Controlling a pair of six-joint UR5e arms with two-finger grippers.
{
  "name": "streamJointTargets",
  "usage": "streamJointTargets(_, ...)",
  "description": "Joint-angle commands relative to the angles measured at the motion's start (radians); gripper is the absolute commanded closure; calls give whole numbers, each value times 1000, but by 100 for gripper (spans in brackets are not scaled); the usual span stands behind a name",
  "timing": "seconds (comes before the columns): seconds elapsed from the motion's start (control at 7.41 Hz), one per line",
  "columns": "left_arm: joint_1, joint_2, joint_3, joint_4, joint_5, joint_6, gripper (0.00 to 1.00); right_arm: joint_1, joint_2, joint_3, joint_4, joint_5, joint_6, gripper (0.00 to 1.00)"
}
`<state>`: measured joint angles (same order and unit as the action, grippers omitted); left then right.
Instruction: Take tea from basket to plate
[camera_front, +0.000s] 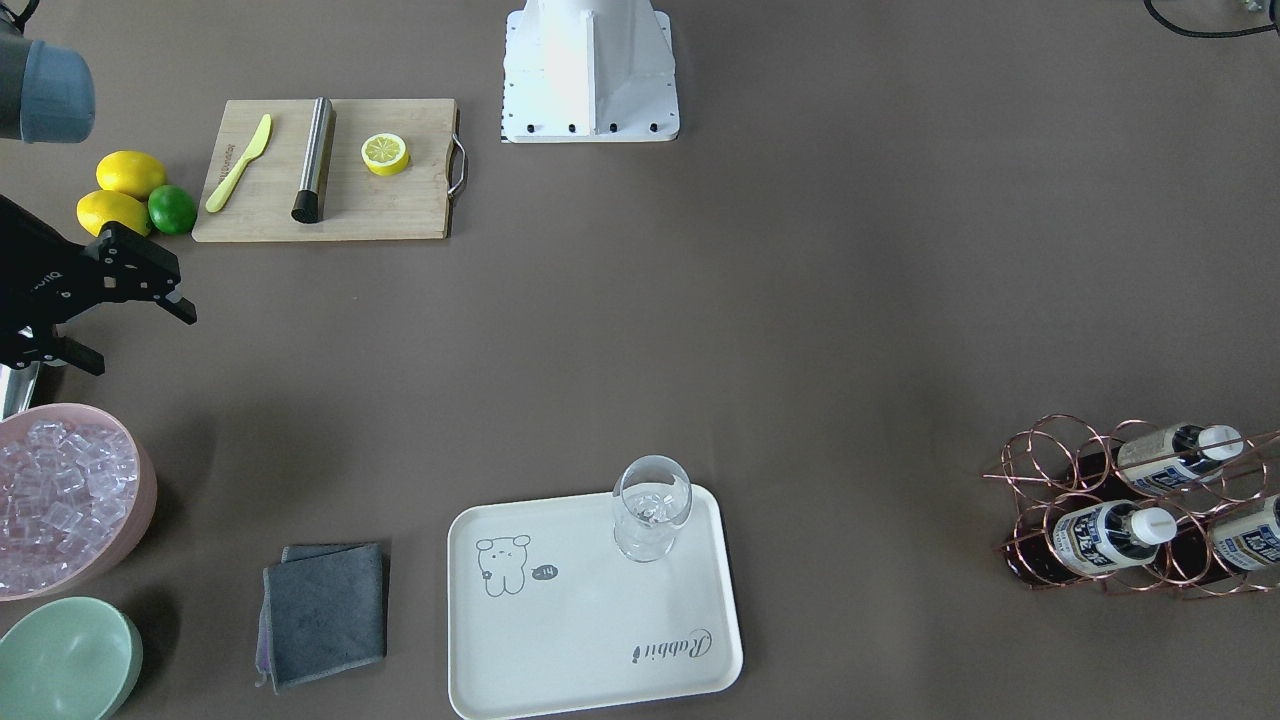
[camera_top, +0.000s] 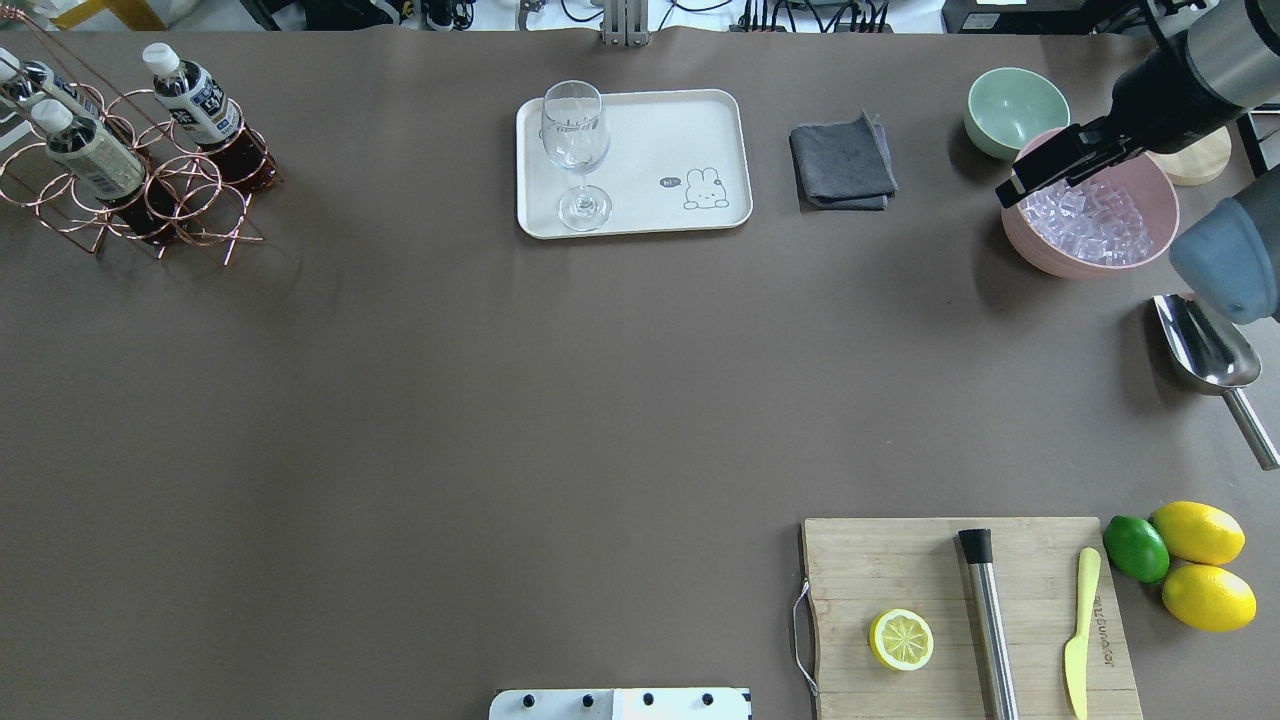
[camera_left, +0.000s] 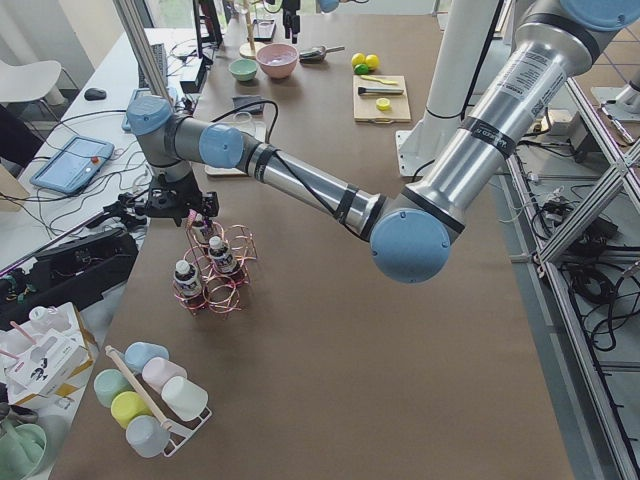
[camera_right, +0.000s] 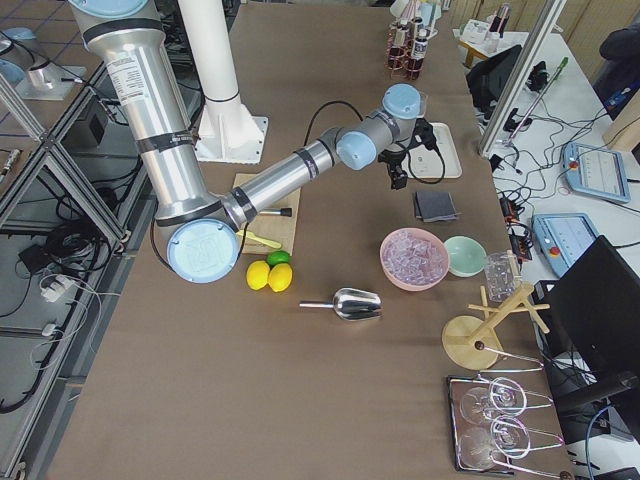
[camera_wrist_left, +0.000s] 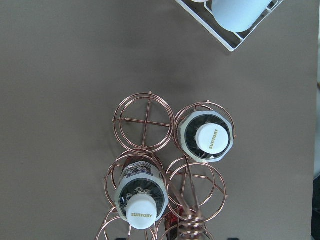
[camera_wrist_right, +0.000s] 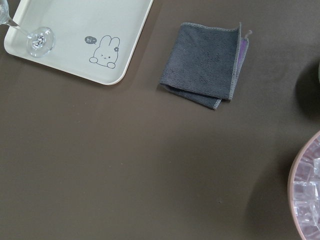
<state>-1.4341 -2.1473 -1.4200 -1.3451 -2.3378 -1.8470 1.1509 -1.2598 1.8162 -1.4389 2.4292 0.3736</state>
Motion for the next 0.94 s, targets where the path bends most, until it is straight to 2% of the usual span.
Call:
streamJointTargets(0.0, 3, 1, 0, -3, 0, -20, 39, 1, -9, 8, 0, -7, -1, 0)
streamJointTargets(0.13, 3, 1, 0, -6, 0, -21, 42, 0, -12, 9, 0, -6, -1, 0)
streamJointTargets(0.54, 15, -3, -2, -9, 0, -21, 42, 0, -10, 0, 0, -2, 5, 0)
streamJointTargets(0.67, 17, -6, -3, -9, 0, -21, 55, 1, -10, -5, 2, -6, -2, 0)
streamJointTargets(0.81, 17, -5, -2, -9, 0, -18, 89, 1, -10, -11, 2, -7, -2, 0)
